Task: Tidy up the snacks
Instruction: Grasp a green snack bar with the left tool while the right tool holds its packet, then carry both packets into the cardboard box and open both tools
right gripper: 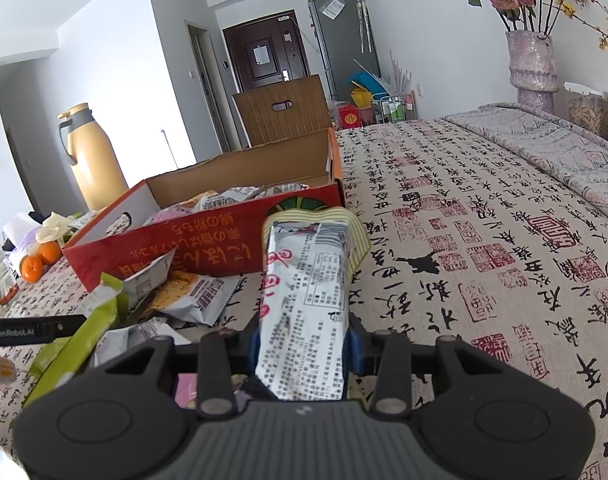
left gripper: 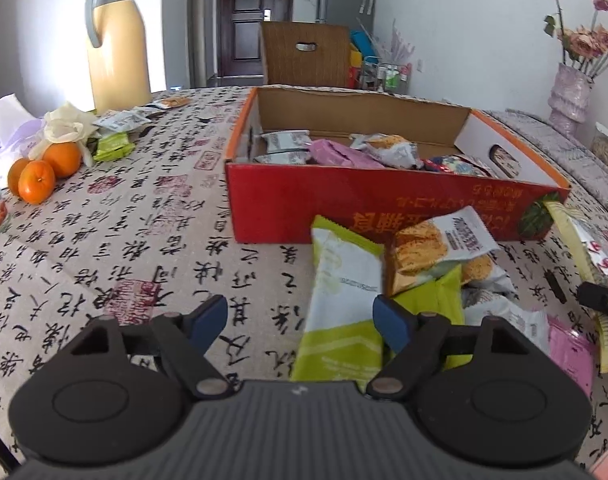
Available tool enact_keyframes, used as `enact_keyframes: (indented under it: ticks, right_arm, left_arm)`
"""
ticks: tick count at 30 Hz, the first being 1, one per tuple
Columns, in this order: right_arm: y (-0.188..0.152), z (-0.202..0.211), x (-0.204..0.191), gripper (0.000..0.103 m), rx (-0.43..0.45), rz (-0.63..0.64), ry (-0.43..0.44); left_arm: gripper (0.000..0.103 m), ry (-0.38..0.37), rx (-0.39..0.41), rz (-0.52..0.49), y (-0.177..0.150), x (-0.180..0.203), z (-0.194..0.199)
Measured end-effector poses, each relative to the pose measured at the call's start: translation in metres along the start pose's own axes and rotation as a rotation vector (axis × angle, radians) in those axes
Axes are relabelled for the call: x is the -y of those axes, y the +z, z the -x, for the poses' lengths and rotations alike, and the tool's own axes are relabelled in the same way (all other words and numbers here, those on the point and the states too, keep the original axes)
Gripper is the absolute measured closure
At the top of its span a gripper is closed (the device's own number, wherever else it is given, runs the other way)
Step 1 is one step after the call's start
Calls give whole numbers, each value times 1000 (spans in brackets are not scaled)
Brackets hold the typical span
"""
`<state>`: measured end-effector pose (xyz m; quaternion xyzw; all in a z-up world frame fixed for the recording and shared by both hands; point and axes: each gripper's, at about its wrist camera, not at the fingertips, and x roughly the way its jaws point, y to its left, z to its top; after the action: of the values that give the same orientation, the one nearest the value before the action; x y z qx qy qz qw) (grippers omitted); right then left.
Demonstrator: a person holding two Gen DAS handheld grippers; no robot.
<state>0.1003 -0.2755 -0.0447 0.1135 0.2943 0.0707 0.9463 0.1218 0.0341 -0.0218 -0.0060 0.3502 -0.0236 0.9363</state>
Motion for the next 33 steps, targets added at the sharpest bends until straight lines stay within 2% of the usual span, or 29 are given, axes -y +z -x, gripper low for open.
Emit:
enact_keyframes:
  ticks: [5, 8, 11, 16, 21, 33]
  right_arm:
    - [0, -1, -1, 64, -2, -2, -3]
    - [0, -1, 0, 64, -3, -1, -4]
    - [0, -2, 0, 64, -3, 0, -3]
    - [0, -3, -1, 64, -7, 3, 1]
    - [0, 0, -4, 64, -2, 11, 0]
    - [5, 8, -14, 64, 16, 39, 6]
  left_arm:
    - [23, 1, -13, -32, -1, 7, -3]
    - [31, 7, -40, -22, -3, 5, -10]
    - [35, -7, -43, -2, -3, 3, -13]
    - [62, -58, -35, -12, -4, 4, -11]
    - [65, -43, -13, 31, -5, 2, -8]
    - [65, -31, 67, 40, 4, -6, 21]
